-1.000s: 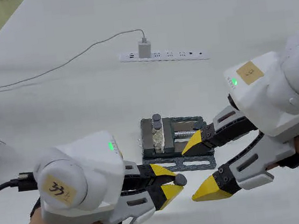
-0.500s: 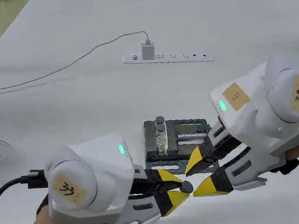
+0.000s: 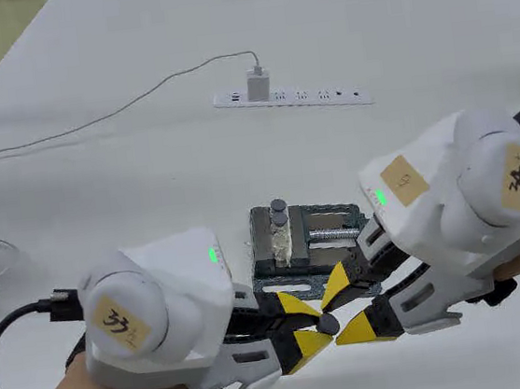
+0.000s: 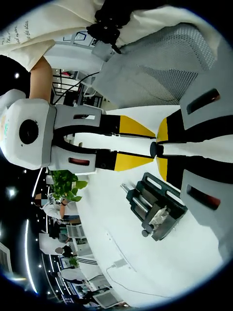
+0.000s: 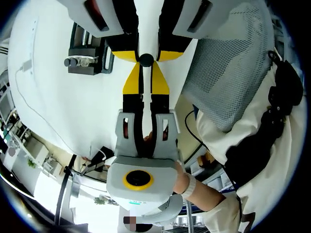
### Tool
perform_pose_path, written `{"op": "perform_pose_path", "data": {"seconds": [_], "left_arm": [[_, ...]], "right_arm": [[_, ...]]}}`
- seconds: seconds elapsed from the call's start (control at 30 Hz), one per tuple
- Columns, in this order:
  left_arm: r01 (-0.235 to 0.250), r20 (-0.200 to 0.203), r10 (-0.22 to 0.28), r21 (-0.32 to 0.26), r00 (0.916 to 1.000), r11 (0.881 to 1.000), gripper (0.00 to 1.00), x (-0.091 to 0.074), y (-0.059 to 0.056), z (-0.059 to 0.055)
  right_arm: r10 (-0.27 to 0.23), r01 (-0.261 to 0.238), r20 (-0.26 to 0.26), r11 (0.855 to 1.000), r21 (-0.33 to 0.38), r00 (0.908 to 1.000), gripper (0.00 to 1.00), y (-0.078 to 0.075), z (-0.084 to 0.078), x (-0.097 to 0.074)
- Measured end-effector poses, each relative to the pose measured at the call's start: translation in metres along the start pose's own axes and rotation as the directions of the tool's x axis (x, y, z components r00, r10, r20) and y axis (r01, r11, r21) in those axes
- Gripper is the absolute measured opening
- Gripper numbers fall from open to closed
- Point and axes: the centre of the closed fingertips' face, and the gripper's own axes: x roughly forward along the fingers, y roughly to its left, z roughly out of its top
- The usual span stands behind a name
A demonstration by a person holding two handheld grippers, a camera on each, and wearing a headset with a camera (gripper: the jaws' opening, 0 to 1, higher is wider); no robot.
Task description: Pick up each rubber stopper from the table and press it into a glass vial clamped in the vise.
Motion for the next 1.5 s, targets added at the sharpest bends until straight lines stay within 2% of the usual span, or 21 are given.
{"op": "perform_pose_path", "data": {"seconds": [0.5,0.6,0.7,0.93,1.07,1.33,1.5], "left_arm": [[0.008,0.014,-0.007,-0.031,0.9999,0.999,0.05,-0.002,-0.0006,0.0009],[0.012,0.017,-0.012,-0.028,0.9998,1.0,0.05,-0.0027,-0.0016,0.0009],[0.012,0.017,-0.011,-0.01,0.9998,1.0,0.05,-0.0028,-0.0023,0.0012],[0.014,0.01,-0.014,0.012,0.9999,1.0,0.04,-0.0014,-0.0033,0.0014],[0.013,-0.001,-0.013,0.032,0.9999,0.999,0.05,0.0006,-0.0039,0.0007],[0.006,-0.005,-0.006,0.027,1.0,1.0,0.05,0.002,-0.0017,-0.0014],[-0.007,-0.012,0.008,0.016,0.9999,1.0,0.13,0.0019,0.002,-0.0044]], "right_arm": [[-0.02,0.017,-0.036,0.997,-0.076,0.9992,0.08,-0.0012,0.0012,-0.0006],[-0.013,0.012,-0.027,0.998,-0.061,0.9995,0.08,-0.0007,0.0021,-0.0011],[-0.003,0.003,-0.018,1.0,-0.014,0.9998,0.08,-0.0019,0.002,-0.0017],[0.014,-0.013,-0.021,0.999,0.036,0.9997,0.07,-0.0011,0.0006,-0.0016],[0.017,-0.016,-0.029,0.999,0.044,0.9994,0.07,-0.0002,-0.0009,-0.0012],[0.022,-0.02,-0.029,0.997,0.07,0.9993,0.06,-0.0014,-0.0036,0.0014],[0.023,-0.021,-0.035,0.998,0.057,0.9991,0.06,-0.002,-0.0053,0.0033]]}}
